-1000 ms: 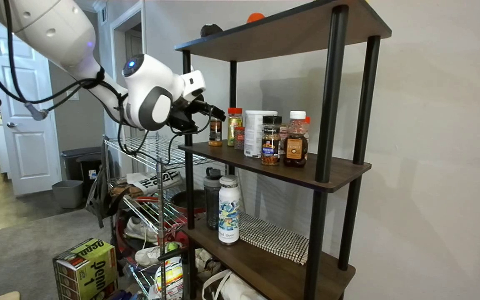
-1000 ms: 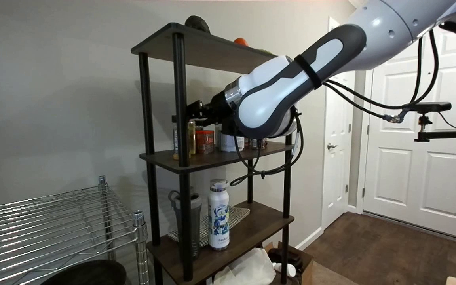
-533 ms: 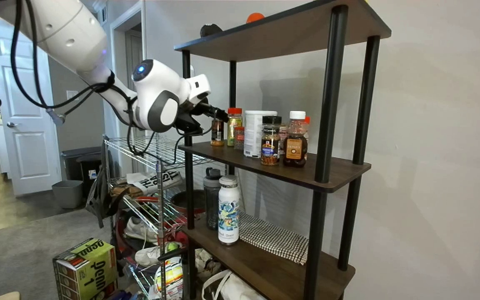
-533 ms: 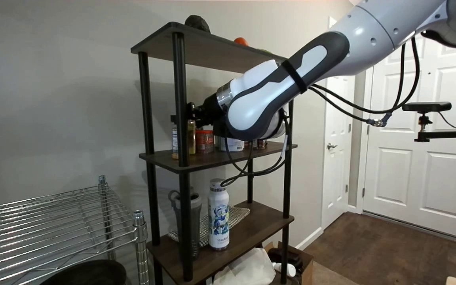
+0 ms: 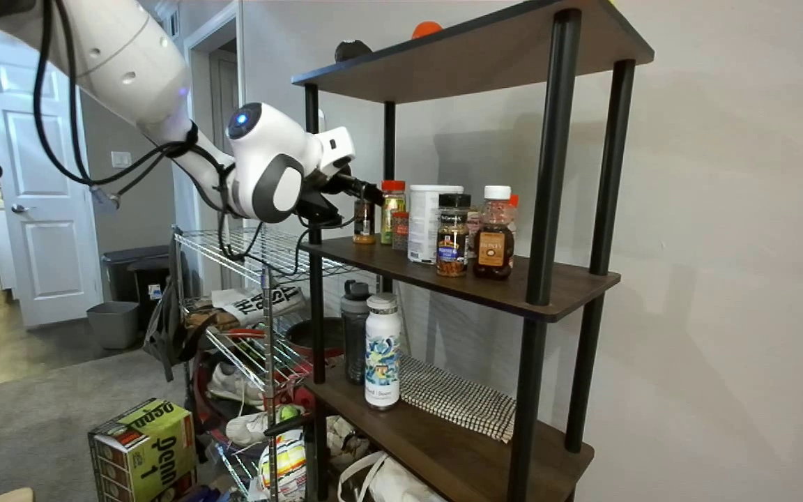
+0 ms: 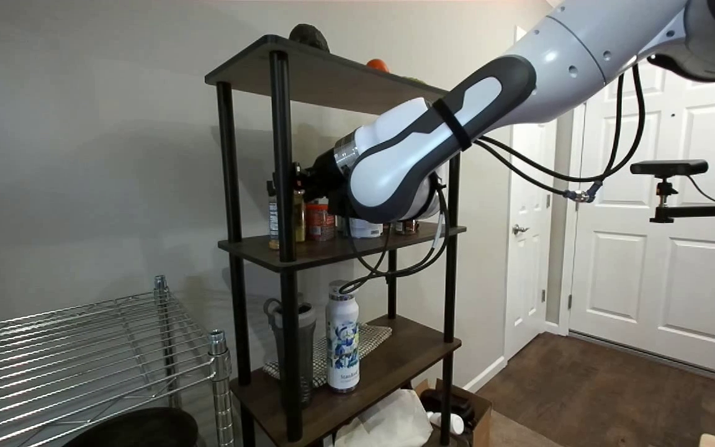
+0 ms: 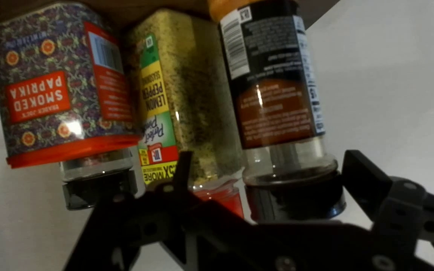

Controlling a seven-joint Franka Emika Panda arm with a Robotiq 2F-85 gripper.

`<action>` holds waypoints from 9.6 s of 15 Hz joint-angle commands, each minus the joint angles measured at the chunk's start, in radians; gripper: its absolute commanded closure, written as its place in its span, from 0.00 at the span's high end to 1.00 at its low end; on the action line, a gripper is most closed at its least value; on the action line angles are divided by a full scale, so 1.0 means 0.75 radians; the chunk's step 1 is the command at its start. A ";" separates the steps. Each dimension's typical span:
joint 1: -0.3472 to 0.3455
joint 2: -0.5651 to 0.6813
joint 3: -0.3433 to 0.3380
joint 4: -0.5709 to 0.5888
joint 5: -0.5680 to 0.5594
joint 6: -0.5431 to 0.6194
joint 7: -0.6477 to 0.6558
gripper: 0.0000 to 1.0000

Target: Change the position of one spice bottle

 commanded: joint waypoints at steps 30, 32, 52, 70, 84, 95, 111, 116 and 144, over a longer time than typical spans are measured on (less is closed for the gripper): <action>-0.080 0.094 0.156 0.116 -0.041 0.000 0.038 0.33; -0.085 0.091 0.146 0.138 -0.023 0.000 0.032 0.33; -0.400 -0.016 0.247 0.109 -0.050 0.000 0.184 0.33; -0.492 -0.478 0.267 -0.327 -0.285 0.000 0.593 0.33; -0.021 -0.993 -0.520 -1.018 -0.538 0.000 0.502 0.33; 0.025 -0.903 -0.656 -0.977 -0.676 0.007 0.489 0.33; -0.229 -0.433 -0.277 -0.797 -0.606 0.013 0.317 0.33; -0.257 -0.376 -0.268 -0.771 -0.612 0.013 0.263 0.33; -0.225 -0.088 -0.291 -0.572 -0.477 0.013 0.306 0.33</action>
